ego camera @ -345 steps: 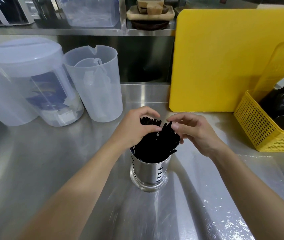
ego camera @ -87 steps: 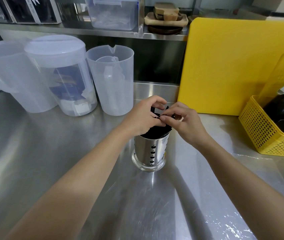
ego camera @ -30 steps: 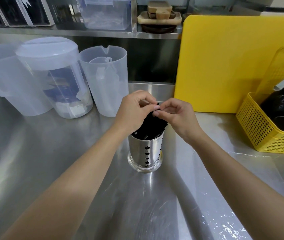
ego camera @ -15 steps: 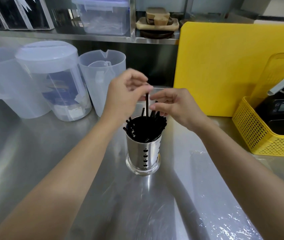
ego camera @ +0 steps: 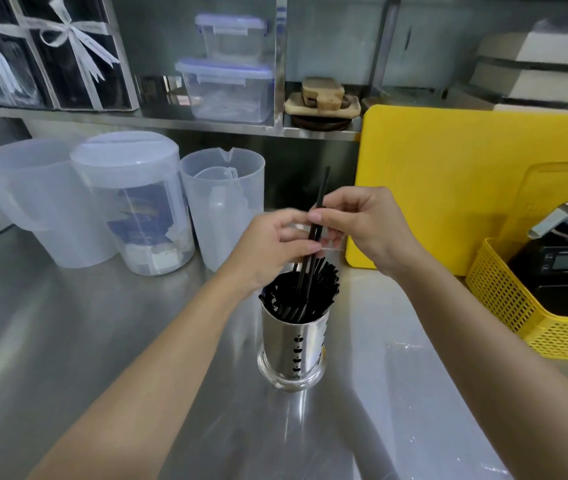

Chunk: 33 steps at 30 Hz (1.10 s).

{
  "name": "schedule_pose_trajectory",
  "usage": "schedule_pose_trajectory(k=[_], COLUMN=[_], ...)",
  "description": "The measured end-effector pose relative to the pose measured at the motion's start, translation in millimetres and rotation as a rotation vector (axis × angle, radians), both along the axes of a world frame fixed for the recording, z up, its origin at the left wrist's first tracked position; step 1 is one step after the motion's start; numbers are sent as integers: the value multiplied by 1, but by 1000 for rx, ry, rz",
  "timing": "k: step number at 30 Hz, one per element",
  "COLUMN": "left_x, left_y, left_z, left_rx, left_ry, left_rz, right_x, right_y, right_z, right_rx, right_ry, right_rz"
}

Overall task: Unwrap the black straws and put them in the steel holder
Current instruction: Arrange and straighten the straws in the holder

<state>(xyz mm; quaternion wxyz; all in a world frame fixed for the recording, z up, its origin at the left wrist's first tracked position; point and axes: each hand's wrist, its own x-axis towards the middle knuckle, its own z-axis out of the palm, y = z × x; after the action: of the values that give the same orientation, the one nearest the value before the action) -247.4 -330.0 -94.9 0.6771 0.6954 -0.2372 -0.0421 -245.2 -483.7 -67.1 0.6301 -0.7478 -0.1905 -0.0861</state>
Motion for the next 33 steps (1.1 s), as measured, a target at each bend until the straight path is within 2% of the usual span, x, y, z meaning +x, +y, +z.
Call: schedule_pose_trajectory(k=[6,12,15,18,21,24,27,29,31,33], left_x=[1,1,1,10,21,27,26,25,25,24], left_y=[-2,-1,-1,3,14,20,18,19,21,19], left_z=[-3,-7,2,14,22,19,7,0,-4,-6], left_rx=[3,73,37,-97,-290,-405,-514,-527,-471,-309], left_ry=[37,46,50,90,230,417,650,741,754,716], left_rz=[-28,5,52,217,289,304,267,225,183,222], right_x=[-1,0,4,6,4,4,3,1,0,-1], right_y=[-4,-6,-2,-6,-11,-8,-2,0,1,0], right_z=[5,16,13,3,-13,-23,-27,-27,-28,-28], right_rx=[41,83,66,-236,-603,-746,-748,-679,-584,-512], right_ry=[-35,-63,-86,-344,-561,-638,-790,-841,-819,-731], right_rz=[-48,-64,-131,-237,-67,82,73,31,-6,-48])
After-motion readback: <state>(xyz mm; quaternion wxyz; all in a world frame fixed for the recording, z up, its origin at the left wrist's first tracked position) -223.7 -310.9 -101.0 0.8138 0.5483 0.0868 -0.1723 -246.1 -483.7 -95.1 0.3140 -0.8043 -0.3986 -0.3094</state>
